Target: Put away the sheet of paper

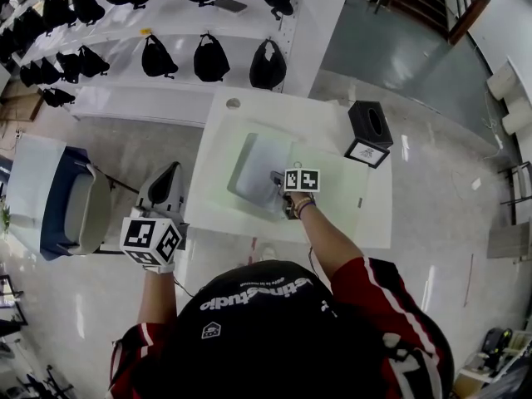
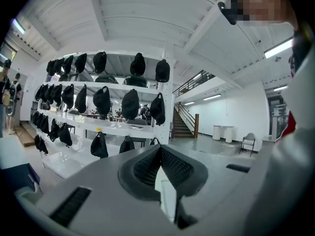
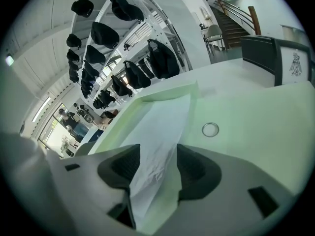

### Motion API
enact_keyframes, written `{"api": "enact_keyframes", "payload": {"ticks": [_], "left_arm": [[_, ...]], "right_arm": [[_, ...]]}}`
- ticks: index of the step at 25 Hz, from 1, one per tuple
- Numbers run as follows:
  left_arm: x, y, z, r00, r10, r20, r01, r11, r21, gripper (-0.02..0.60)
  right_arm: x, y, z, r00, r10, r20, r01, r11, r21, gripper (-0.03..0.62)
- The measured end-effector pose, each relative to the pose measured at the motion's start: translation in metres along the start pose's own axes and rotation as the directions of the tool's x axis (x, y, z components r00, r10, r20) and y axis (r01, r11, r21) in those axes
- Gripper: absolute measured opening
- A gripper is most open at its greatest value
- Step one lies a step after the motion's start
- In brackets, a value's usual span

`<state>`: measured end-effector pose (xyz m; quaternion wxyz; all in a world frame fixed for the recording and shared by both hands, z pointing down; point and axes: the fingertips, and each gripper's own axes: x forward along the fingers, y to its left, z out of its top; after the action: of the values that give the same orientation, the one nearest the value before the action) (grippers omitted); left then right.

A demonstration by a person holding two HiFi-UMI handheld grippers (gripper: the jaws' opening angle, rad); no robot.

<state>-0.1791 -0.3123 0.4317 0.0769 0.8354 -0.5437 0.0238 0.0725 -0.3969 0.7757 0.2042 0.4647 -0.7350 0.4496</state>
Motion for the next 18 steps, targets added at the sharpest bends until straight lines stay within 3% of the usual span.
{"api": "enact_keyframes", "payload": {"ticks": [12,18], "left_arm": [[0.031,-0.014,0.008,0.998,-0.068,0.011,0.067,0.998,0.02,0.003],[0.044,-0.022,0.019,0.995,-0.102,0.024,0.101,0.994,0.033,0.003]], "right_arm": [[-0.04,-0.045,0.013,0.993,-0.076,0.088,0.07,0.995,0.07,0.225],[-0.072,-0.057,0.022,0.985,-0.103,0.141,0.095,0.994,0.06,0.222]]}}
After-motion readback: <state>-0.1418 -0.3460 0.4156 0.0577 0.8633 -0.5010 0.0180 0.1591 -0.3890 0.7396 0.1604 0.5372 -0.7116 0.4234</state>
